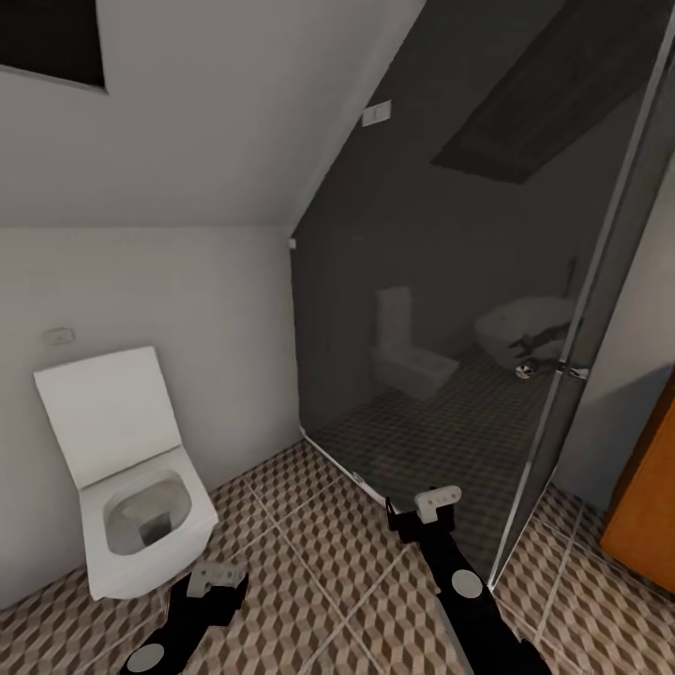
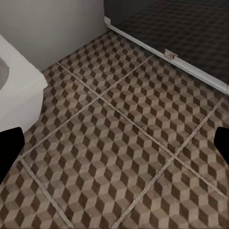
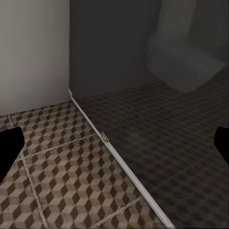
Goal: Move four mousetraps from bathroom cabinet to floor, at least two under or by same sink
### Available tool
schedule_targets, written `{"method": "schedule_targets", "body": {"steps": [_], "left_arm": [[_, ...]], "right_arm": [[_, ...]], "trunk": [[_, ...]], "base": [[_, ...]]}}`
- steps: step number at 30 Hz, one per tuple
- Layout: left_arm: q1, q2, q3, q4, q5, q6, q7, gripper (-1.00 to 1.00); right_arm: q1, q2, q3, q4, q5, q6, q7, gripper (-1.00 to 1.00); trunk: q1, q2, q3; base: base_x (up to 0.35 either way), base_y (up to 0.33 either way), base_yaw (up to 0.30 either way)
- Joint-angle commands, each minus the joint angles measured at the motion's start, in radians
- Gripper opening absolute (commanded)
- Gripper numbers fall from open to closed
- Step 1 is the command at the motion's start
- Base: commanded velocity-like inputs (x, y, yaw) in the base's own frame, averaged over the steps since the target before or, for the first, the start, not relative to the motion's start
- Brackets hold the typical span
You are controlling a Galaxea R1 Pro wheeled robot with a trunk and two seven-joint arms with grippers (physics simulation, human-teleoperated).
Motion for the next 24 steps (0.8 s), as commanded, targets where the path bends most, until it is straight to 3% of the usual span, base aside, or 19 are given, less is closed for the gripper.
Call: {"method": "schedule_targets", "body": {"steps": [1, 24], "left_arm": [[0.0, 0.001, -0.001, -0.002, -0.001, 0.005, 0.0, 1.0], [0.0, 0.001, -0.001, -0.005, -0.001, 0.004, -0.001, 1.0]], "right_arm": [[-0.001, 0.0, 0.002, -0.001, 0.011, 0.008, -0.005, 1.0], [-0.001, 0.0, 0.002, -0.001, 0.011, 0.008, -0.005, 1.0]], "trunk": [[0.0, -0.001, -0.001], [0.0, -0.001, -0.001]], "base": [[0.0, 0.0, -0.267], [0.0, 0.0, -0.277]]}}
